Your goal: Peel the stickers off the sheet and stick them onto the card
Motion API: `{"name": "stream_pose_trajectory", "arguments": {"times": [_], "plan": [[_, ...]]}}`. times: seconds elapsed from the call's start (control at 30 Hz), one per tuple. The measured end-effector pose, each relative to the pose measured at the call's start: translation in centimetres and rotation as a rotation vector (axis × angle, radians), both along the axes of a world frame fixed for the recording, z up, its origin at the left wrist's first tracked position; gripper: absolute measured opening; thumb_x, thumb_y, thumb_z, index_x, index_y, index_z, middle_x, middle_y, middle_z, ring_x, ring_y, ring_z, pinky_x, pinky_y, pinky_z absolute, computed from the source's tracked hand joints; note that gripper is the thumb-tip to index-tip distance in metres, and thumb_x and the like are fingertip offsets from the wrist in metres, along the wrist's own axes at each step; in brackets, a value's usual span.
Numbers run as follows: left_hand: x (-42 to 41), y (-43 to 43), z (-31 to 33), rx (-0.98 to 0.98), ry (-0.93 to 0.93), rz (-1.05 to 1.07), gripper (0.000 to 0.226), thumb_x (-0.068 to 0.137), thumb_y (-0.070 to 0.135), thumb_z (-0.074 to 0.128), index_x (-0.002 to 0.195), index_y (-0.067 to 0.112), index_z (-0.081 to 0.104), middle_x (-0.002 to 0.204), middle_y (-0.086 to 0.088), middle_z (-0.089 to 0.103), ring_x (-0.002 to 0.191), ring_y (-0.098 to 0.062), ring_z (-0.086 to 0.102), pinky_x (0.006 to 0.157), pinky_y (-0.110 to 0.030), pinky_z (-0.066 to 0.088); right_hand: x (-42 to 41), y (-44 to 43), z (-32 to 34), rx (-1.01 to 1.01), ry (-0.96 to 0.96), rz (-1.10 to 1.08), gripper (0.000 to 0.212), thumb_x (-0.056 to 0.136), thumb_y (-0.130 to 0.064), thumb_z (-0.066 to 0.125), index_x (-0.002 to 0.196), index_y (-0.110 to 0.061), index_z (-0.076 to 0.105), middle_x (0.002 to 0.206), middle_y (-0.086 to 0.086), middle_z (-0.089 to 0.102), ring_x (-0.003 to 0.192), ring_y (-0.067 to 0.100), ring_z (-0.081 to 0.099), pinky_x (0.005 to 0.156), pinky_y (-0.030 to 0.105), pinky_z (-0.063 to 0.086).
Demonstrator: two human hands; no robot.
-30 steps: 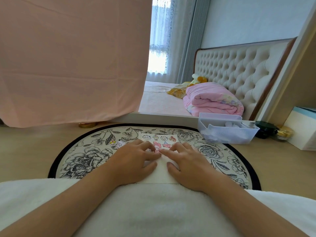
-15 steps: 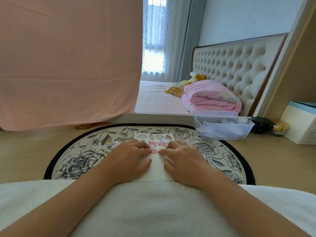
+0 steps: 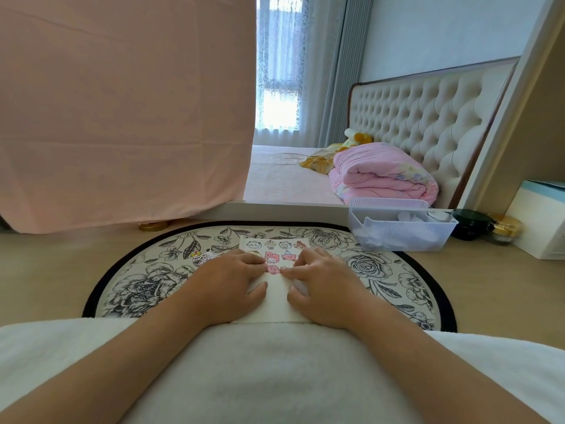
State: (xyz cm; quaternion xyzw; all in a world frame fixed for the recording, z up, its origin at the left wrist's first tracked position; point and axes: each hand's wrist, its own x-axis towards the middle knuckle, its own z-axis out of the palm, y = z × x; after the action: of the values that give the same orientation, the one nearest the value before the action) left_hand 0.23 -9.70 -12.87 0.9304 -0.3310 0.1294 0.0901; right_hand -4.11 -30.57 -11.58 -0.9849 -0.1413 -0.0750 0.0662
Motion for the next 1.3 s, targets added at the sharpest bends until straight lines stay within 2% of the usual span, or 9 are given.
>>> {"name": "stream_pose_trajectory", "arguments": {"times": [0.1, 0.33, 0.47, 0.63, 0.77, 0.93, 1.03, 1.2, 1.3], "plan": [[0.1, 0.2, -0.1, -0.031, 0.003, -0.004, 0.059, 0.088, 0.054, 0.034, 0.135, 0.030, 0.060, 0.139, 0.020, 0.055, 0.131, -0.001, 0.043, 0.102, -0.025, 0.042, -0.2, -0.4, -0.2, 0.023, -0.038, -0.008, 0.041, 0.093, -0.043, 0.048, 0.131, -0.038, 0.063, 0.124, -0.010, 0.056, 0.122, 0.014, 0.044, 0.105, 0.039, 0.037], [0.7, 1.2, 0.2, -0.190, 0.022, 0.008, 0.058, 0.088, 0.062, 0.035, 0.127, 0.032, 0.066, 0.126, 0.022, 0.061, 0.122, -0.001, 0.046, 0.095, -0.025, 0.044, 0.0, 0.1, 0.4, -0.007, -0.099, -0.048, 0.047, 0.094, -0.050, 0.042, 0.137, -0.039, 0.057, 0.135, -0.016, 0.055, 0.125, 0.011, 0.049, 0.107, 0.036, 0.033], [2.3, 3.5, 1.2, -0.288, 0.012, 0.119, 0.032, 0.098, 0.044, 0.050, 0.123, 0.033, 0.067, 0.118, 0.018, 0.063, 0.113, -0.004, 0.052, 0.089, -0.028, 0.046, 1.4, 2.2, 1.5, 0.121, -0.125, -0.035, 0.036, 0.097, -0.043, 0.051, 0.132, -0.039, 0.061, 0.127, -0.020, 0.058, 0.111, 0.008, 0.058, 0.095, 0.031, 0.046], [5.2, 8.3, 0.9, -0.245, 0.043, 0.288, 0.031, 0.097, 0.035, 0.052, 0.125, 0.033, 0.065, 0.120, 0.014, 0.063, 0.112, -0.008, 0.053, 0.093, -0.031, 0.048, 4.8, 6.7, 2.3, 0.192, -0.055, 0.034, 0.032, 0.098, -0.038, 0.054, 0.128, -0.039, 0.064, 0.120, -0.021, 0.062, 0.087, 0.003, 0.054, 0.092, 0.031, 0.050], [6.1, 10.2, 0.1, -0.222, 0.102, 0.322, 0.031, 0.095, 0.035, 0.054, 0.124, 0.033, 0.066, 0.121, 0.007, 0.059, 0.112, -0.014, 0.050, 0.092, -0.033, 0.047, 7.2, 10.0, 2.5, 0.154, 0.013, 0.061, 0.029, 0.099, -0.038, 0.055, 0.125, -0.034, 0.067, 0.120, -0.017, 0.067, 0.102, 0.008, 0.058, 0.099, 0.036, 0.048], [6.4, 10.5, -0.5, -0.243, 0.141, 0.304, 0.030, 0.094, 0.033, 0.055, 0.121, 0.036, 0.067, 0.121, 0.006, 0.056, 0.118, -0.017, 0.046, 0.101, -0.038, 0.043, 8.1, 12.0, 2.2, -0.064, 0.058, 0.055, 0.034, 0.092, -0.052, 0.060, 0.117, -0.032, 0.071, 0.112, -0.010, 0.066, 0.105, 0.015, 0.059, 0.089, 0.035, 0.050], [6.4, 10.3, -0.5, -0.299, 0.144, 0.275, 0.026, 0.093, 0.035, 0.057, 0.116, 0.037, 0.070, 0.117, 0.010, 0.057, 0.116, -0.014, 0.045, 0.101, -0.036, 0.041, 8.5, 11.5, 1.6, 0.010, 0.069, 0.039, 0.032, 0.088, -0.057, 0.065, 0.108, -0.034, 0.074, 0.100, -0.014, 0.067, 0.091, 0.011, 0.059, 0.079, 0.029, 0.046], [6.4, 9.9, -0.8, -0.324, 0.151, 0.267, 0.024, 0.091, 0.034, 0.060, 0.112, 0.037, 0.070, 0.116, 0.012, 0.058, 0.115, -0.012, 0.043, 0.099, -0.032, 0.039, 8.0, 11.1, 1.3, 0.073, 0.047, 0.006, 0.037, 0.086, -0.058, 0.068, 0.115, -0.035, 0.072, 0.109, -0.020, 0.068, 0.101, 0.006, 0.061, 0.086, 0.028, 0.050], [6.3, 9.7, -0.8, -0.339, 0.148, 0.263, 0.026, 0.091, 0.032, 0.060, 0.115, 0.037, 0.069, 0.115, 0.012, 0.059, 0.115, -0.012, 0.043, 0.097, -0.031, 0.039, 8.0, 11.1, 1.2, 0.161, 0.036, -0.001, 0.028, 0.081, -0.054, 0.075, 0.104, -0.038, 0.071, 0.095, -0.018, 0.066, 0.092, 0.004, 0.060, 0.083, 0.028, 0.051]]}}
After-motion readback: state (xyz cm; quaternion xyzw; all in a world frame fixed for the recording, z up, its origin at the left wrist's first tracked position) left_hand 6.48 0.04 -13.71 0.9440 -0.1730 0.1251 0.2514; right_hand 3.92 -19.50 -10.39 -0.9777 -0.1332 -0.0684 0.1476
